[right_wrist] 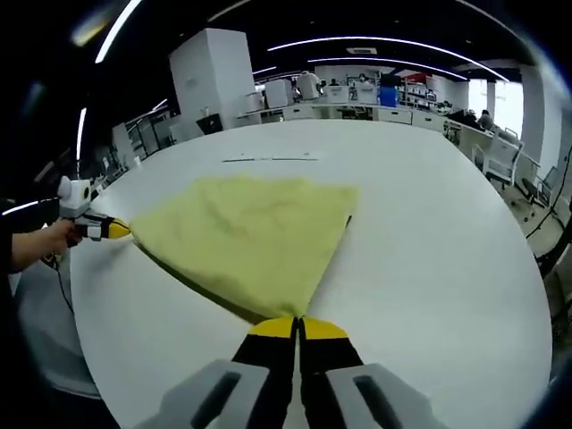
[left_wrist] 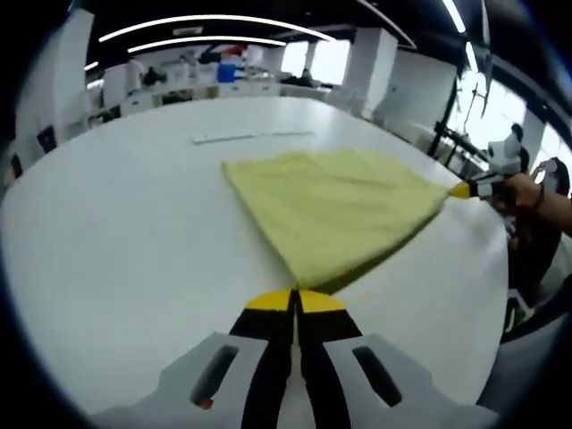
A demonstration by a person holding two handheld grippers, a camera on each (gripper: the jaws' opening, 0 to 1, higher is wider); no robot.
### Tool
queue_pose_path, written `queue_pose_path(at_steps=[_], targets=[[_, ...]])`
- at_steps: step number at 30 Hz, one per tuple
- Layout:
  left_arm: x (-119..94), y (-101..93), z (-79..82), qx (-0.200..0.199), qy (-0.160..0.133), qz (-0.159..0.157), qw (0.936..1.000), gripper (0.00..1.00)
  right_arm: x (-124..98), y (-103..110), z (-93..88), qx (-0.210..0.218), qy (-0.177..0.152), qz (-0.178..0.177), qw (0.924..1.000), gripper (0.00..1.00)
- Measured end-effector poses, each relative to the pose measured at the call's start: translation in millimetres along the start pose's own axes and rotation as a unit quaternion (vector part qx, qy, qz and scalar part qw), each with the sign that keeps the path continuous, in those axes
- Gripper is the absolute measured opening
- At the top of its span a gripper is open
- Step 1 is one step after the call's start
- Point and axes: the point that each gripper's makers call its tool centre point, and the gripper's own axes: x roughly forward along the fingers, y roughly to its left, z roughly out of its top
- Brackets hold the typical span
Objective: Fold the garment on the visible template until the final outline fits inside the template.
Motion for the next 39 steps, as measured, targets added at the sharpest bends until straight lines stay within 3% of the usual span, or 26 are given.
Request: queue_pose_path(at_steps=[21, 39], targets=[[-21, -7.0, -15.3, 0.022, 0.018, -0.013, 0.9995, 0.00, -4, 12, -12.5, -0.014, 0.021, 0.013, 0.9996, 0.00], [-44, -12.2, -28.6, 0.028, 0.036, 0.000, 0.9989, 0.00, -12, 30, -28.6, 0.003, 0.029, 0.023, 0.9993, 0.00]])
